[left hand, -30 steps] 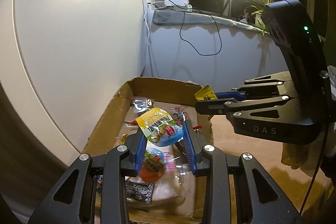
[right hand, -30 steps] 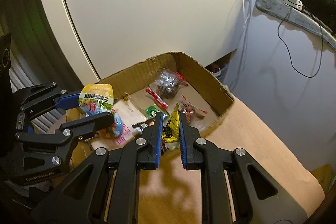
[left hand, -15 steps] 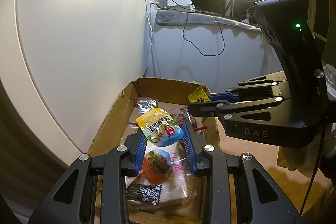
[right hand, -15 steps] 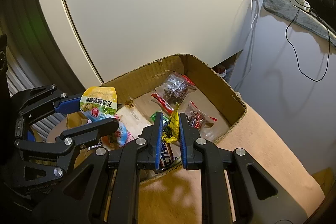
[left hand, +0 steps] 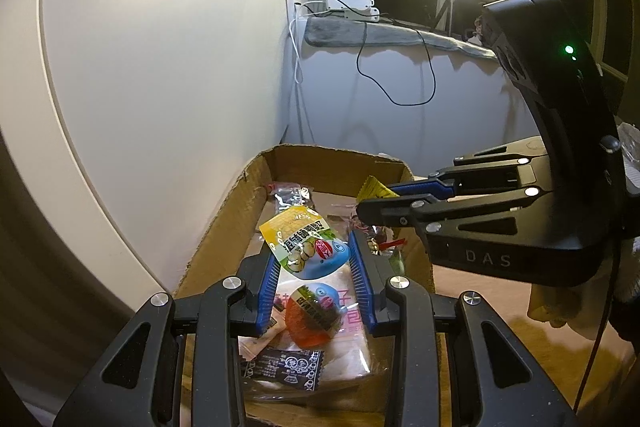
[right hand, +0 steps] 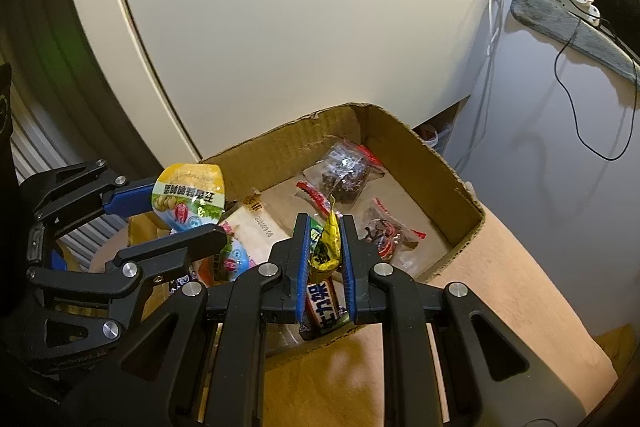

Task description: Organize snacks

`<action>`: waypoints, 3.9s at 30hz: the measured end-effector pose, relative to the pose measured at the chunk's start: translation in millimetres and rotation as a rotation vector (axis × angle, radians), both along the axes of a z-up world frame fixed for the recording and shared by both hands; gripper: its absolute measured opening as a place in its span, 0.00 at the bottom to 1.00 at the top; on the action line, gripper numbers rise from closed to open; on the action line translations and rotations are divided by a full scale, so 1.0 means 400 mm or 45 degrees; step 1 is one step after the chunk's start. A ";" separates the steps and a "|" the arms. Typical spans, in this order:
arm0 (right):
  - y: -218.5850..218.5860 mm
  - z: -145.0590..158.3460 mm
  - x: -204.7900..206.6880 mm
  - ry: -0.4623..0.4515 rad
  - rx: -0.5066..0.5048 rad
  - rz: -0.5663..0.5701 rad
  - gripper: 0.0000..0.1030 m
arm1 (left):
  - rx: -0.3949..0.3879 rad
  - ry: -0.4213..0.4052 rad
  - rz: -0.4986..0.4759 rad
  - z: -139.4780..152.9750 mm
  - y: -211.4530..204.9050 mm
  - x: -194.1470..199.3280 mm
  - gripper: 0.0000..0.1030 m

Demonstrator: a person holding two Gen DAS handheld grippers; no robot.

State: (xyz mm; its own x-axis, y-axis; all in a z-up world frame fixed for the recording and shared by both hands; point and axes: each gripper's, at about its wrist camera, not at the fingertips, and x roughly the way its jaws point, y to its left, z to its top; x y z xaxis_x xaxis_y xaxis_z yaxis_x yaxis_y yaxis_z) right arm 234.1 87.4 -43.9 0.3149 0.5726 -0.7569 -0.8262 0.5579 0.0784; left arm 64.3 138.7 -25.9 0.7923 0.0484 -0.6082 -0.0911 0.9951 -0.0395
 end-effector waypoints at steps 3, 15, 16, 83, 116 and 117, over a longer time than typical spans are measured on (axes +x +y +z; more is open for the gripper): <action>0.004 0.000 -0.004 -0.006 -0.005 0.005 0.14 | -0.002 0.000 0.004 0.001 0.002 -0.001 0.32; 0.002 0.010 -0.010 -0.021 0.010 -0.001 0.31 | 0.010 -0.006 0.028 0.006 0.007 -0.006 0.43; 0.001 0.013 -0.011 -0.027 0.014 -0.003 0.38 | 0.011 -0.010 0.031 0.007 0.008 -0.008 0.45; -0.321 0.139 -0.324 -0.307 0.200 -0.315 1.00 | 0.021 -0.103 0.126 0.069 -0.108 -0.231 0.78; -0.338 0.136 -0.336 -0.292 0.200 -0.339 1.00 | 0.031 -0.103 0.118 0.072 -0.122 -0.249 0.78; -0.337 0.133 -0.334 -0.289 0.200 -0.340 1.00 | 0.030 -0.102 0.119 0.072 -0.121 -0.247 0.78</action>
